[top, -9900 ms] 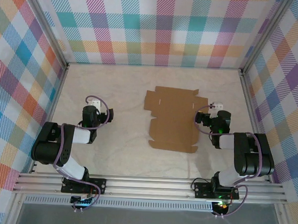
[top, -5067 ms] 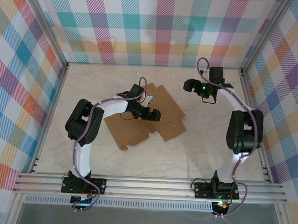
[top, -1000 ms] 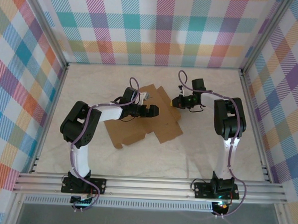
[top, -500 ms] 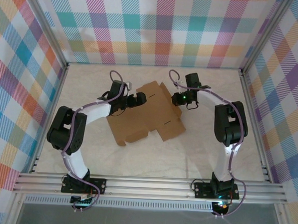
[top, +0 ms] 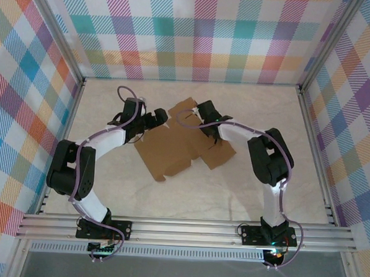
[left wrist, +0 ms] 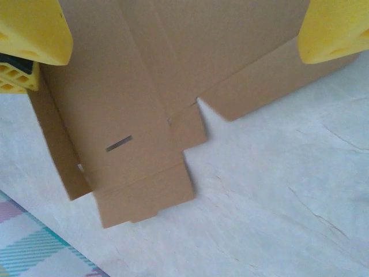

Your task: Fold the paper box

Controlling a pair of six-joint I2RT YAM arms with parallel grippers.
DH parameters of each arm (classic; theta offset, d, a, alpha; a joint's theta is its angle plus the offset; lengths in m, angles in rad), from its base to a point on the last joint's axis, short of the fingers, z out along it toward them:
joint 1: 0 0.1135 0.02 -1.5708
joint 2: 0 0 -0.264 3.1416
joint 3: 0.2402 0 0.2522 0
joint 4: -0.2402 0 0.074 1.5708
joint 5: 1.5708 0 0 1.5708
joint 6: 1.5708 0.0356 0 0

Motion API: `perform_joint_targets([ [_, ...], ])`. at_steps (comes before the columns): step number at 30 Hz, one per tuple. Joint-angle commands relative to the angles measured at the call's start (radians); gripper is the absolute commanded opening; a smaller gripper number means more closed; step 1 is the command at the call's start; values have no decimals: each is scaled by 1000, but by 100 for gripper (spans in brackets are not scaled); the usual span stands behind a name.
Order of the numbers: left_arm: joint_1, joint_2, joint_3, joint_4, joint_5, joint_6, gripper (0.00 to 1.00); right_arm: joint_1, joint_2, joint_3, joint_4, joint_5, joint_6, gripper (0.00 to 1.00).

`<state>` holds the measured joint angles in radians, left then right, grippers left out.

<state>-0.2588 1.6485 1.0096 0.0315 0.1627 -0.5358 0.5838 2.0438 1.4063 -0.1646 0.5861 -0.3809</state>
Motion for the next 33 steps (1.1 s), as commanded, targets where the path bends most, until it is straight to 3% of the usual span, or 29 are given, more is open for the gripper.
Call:
perform_joint_targets([
  [1,7,-24,-27,-8,-16,-12,100,18,53,-13,134,254,-97,0],
  [5,7,-23,-25,-9,-4,6,100,23,60,-15,142,249,-125,0],
  [7,9,-20,-21,-5,21,28,100,18,28,-37,145,172,-134,0],
  [9,9,-16,-13,0,44,40,100,6,0,-39,85,36,-120,0],
  [14,7,20,38,-16,91,103,100,-90,-63,9,-150,-443,12,0],
  [17,7,54,97,-84,92,135,100,-142,-78,25,-194,-596,47,0],
  [25,6,153,203,-96,187,205,98,-206,-88,36,-213,-680,59,0],
  [33,-3,376,514,-440,220,461,86,-216,-87,40,-243,-748,52,0],
])
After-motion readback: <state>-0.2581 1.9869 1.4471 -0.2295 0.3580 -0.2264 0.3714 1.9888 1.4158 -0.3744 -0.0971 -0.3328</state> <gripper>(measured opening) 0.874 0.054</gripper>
